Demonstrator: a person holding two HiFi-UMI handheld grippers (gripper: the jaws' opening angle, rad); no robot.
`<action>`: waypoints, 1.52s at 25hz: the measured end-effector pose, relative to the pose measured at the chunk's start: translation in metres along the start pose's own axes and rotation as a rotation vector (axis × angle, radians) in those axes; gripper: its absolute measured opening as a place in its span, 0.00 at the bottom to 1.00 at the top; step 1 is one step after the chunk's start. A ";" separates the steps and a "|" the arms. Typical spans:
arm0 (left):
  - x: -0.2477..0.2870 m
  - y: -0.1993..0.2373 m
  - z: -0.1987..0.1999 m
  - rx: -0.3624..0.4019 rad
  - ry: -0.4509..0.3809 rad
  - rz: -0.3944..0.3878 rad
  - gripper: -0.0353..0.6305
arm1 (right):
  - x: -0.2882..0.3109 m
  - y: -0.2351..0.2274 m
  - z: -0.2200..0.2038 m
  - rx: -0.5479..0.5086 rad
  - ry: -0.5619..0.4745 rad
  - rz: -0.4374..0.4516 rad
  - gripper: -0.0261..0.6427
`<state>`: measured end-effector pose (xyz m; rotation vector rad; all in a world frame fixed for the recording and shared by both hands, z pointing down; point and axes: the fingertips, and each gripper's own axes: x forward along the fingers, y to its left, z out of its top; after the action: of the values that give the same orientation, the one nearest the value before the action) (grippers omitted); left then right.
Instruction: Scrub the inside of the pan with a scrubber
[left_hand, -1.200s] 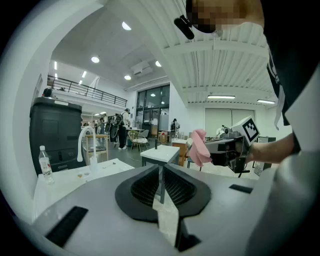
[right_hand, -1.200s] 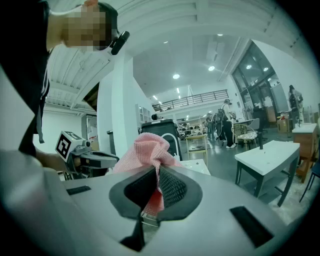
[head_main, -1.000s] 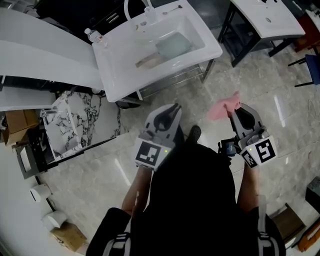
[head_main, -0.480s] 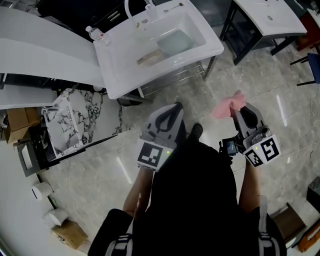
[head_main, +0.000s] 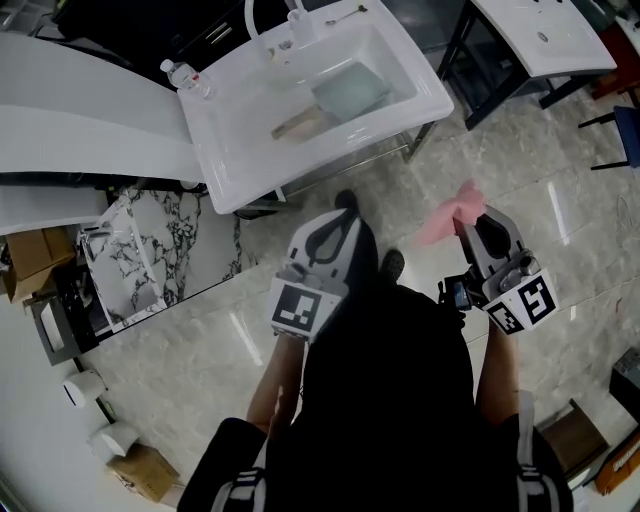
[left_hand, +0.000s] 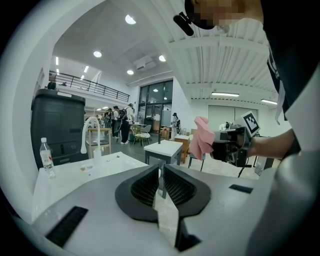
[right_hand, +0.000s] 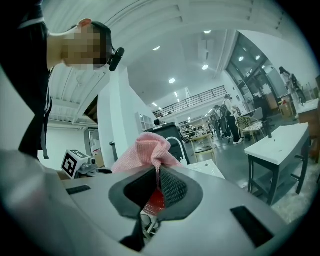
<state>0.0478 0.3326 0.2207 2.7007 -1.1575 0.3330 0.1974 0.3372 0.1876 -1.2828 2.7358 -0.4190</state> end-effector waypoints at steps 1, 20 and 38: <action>0.005 0.010 0.001 0.002 0.001 0.003 0.14 | 0.008 -0.004 0.003 -0.003 0.001 -0.003 0.09; 0.100 0.217 -0.012 0.031 0.147 -0.017 0.14 | 0.192 -0.082 0.041 -0.019 0.016 -0.129 0.09; 0.139 0.307 -0.149 0.037 0.472 0.010 0.24 | 0.265 -0.124 -0.025 0.052 0.236 -0.168 0.09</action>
<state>-0.1022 0.0664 0.4264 2.4455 -1.0261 0.9384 0.1138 0.0646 0.2557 -1.5465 2.7888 -0.6932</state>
